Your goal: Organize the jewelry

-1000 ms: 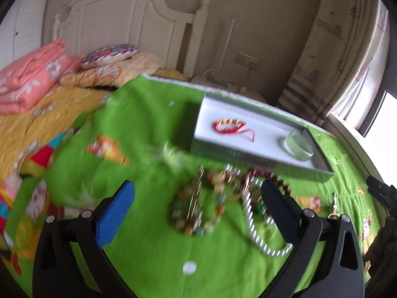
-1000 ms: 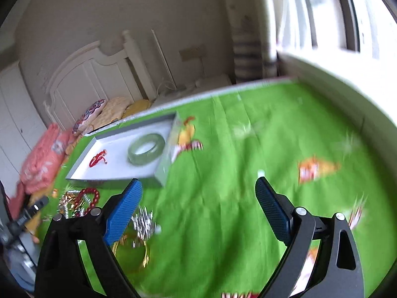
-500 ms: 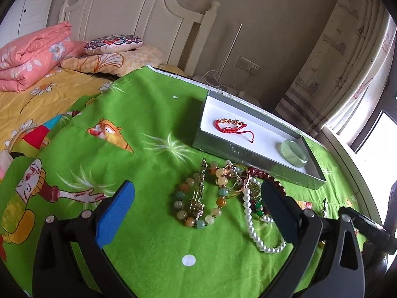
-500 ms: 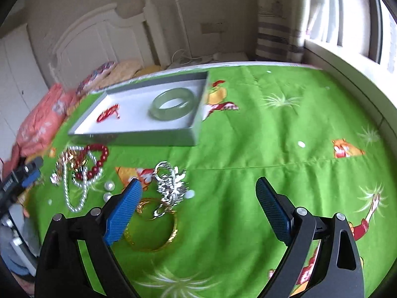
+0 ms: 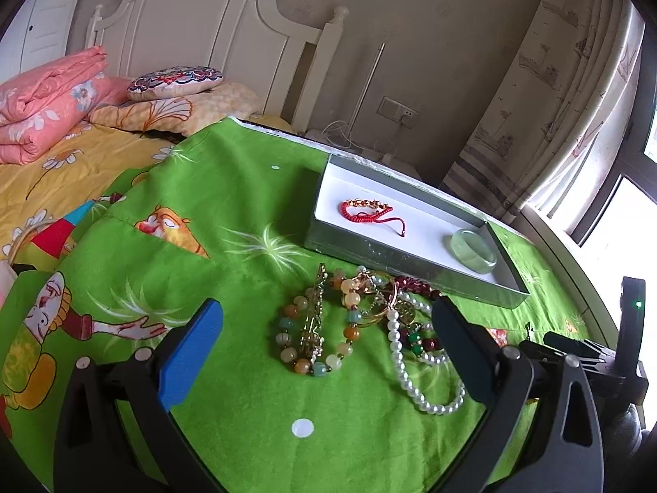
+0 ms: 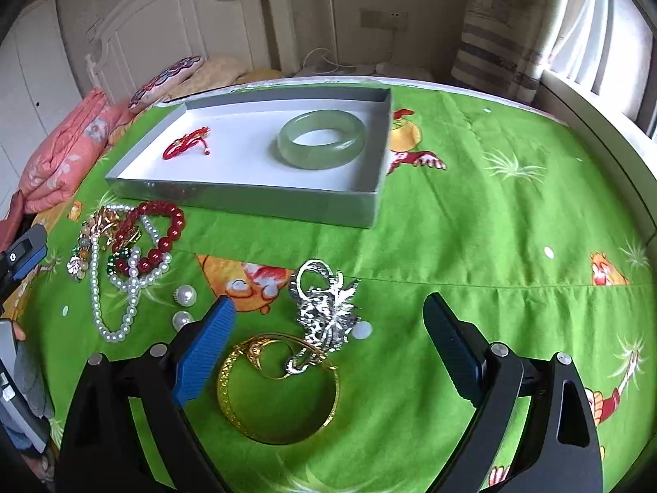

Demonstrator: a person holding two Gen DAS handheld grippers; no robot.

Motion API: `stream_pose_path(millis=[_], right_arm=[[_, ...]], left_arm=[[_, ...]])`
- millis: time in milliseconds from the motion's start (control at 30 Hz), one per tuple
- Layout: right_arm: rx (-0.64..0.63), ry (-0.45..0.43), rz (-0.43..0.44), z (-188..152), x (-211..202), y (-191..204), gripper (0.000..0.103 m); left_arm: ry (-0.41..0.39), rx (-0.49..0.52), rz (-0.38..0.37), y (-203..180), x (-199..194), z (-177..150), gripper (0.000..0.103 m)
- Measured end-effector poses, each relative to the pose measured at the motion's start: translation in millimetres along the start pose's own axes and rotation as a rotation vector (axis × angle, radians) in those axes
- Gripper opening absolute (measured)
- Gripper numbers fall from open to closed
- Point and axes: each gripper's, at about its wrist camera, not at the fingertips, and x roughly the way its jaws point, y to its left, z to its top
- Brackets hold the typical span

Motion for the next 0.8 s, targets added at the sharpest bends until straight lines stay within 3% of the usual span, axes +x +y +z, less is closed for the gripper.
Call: stream_pose_path(millis=[67,133,200,233,267,500,600,800], right_arm=[[-0.007,0.006,0.011,0,2,0,0.083],[-0.013,0.017,0.019,-1,4,1,0.064],[-0.025,0.007,0.008,-1,4,1,0.055],[-0.033,0.001,0.009,-1,3,1,0.038],[-0.038,-0.006,0.013,-2,2,1,0.033],[0.028,-0.101,0.088,-6,-18,-17,0.033],[0.079,-0.150,0.127,-6,-27,-28,0.033],[0.086,-0.148,0.184,-9,-32,-31,0.033]], left_arm=[[0.000,0.005,-0.001,0,-1,0,0.101],[0.000,0.013,-0.012,-1,-2,-1,0.101],[0.006,0.026,-0.030,-4,-2,-1,0.101],[0.011,0.043,-0.045,-7,-3,-2,0.101],[0.010,0.056,-0.051,-9,-4,-2,0.101],[0.066,0.159,-0.101,-32,-2,-9,0.100],[0.124,0.225,-0.179,-57,-3,-21,0.100],[0.224,0.374,-0.314,-128,4,-41,0.100]])
